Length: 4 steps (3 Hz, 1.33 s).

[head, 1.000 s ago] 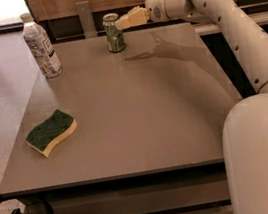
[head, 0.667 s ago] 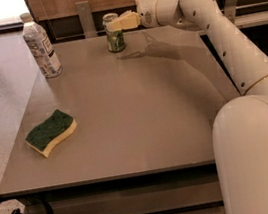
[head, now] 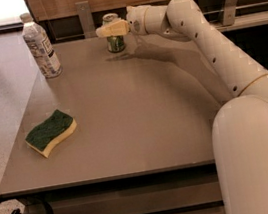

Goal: Move green can near sponge

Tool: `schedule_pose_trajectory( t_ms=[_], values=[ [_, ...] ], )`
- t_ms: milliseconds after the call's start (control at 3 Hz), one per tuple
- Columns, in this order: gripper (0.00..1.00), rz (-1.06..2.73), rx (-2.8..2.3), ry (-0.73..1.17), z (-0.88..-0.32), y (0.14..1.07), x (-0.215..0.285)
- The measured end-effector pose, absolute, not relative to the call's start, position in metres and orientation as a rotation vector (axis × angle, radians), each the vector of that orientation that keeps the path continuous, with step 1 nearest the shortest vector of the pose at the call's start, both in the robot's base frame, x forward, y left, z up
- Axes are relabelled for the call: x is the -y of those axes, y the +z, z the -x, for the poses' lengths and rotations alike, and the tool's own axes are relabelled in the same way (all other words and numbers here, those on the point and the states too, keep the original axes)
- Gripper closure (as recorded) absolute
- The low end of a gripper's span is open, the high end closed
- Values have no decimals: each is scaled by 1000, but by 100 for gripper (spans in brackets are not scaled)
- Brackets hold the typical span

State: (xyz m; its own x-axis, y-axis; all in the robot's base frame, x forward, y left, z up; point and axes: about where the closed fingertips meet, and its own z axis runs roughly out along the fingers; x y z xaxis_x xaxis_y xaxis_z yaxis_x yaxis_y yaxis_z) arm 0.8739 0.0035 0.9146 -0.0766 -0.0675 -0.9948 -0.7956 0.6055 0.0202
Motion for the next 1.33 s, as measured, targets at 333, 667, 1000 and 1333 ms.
schedule_pose_trajectory(
  t_ms=[333,667,1000,1333],
  values=[
    [25,743,-1567,703,-874,904,-13],
    [47,746,-1565,708,-874,905,-16],
    [71,749,-1565,712,-873,904,-19],
    [94,752,-1565,716,-873,903,-22]
  ],
)
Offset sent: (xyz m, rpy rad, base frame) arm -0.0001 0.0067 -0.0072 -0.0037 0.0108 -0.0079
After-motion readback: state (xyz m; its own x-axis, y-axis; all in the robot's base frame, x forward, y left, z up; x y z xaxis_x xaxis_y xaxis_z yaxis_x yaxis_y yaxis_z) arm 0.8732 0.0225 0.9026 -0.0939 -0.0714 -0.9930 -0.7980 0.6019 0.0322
